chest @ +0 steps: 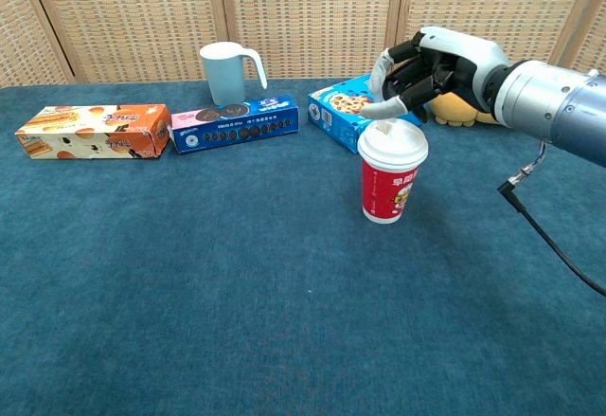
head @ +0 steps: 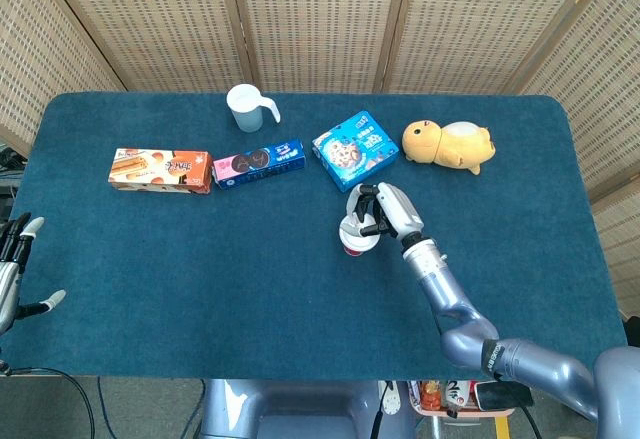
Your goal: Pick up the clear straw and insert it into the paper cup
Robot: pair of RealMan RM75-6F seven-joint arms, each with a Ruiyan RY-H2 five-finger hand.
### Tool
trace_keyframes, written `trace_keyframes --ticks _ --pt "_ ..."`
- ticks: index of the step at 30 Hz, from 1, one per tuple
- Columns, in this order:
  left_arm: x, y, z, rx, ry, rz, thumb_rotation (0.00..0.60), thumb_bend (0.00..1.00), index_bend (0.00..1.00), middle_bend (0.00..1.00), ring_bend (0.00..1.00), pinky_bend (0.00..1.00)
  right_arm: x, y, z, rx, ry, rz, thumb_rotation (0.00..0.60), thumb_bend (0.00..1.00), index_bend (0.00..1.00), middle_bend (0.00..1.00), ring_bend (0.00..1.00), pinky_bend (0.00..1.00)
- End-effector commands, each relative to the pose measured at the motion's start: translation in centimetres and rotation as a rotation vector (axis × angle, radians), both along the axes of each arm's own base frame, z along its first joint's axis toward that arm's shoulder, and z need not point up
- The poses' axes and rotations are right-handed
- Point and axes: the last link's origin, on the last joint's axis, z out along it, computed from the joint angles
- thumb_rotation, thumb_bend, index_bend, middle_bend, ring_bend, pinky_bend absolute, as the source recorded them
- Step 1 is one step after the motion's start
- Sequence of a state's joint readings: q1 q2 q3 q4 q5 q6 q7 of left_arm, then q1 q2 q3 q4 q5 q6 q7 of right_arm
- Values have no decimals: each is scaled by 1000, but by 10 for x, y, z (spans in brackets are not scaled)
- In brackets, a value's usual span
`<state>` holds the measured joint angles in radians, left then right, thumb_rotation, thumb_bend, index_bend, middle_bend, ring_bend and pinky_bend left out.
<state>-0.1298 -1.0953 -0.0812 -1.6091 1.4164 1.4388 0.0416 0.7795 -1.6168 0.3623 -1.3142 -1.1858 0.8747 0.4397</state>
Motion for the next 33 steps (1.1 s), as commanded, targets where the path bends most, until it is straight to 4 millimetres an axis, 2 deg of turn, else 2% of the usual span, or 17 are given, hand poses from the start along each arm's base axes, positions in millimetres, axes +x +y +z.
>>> trace_keyframes --ticks 1,8,16,20,24,27,30,33 --pt "0 0 0 -1 0 0 600 93 0 0 0 0 1 0 2 0 20 10 600 235 583 757 618 745" --pt "0 -1 1 1 -2 -1 600 93 0 0 0 0 2 -1 9 3 47 10 600 227 547 736 605 745" --pt "-1 -2 3 3 -11 0 600 93 0 0 0 0 6 -4 29 -44 109 25 600 208 482 701 575 719" --pt "-1 -2 5 9 -18 -1 600 93 0 0 0 0 8 -2 50 -89 167 57 600 194 455 677 556 694" --pt "-2 -4 6 8 -22 -4 600 93 0 0 0 0 6 9 77 -143 254 116 600 190 436 646 532 669" --pt "-2 -5 7 7 -25 -7 600 93 0 0 0 0 -2 21 93 -176 310 159 600 190 428 602 492 613" --pt "-2 -7 7 6 -27 -10 600 93 0 0 0 0 -15 36 112 -237 396 218 600 190 405 504 390 488" --pt "-2 -11 6 0 -32 -16 600 93 0 0 0 0 -40 59 137 -316 525 281 600 173 354 350 235 323"
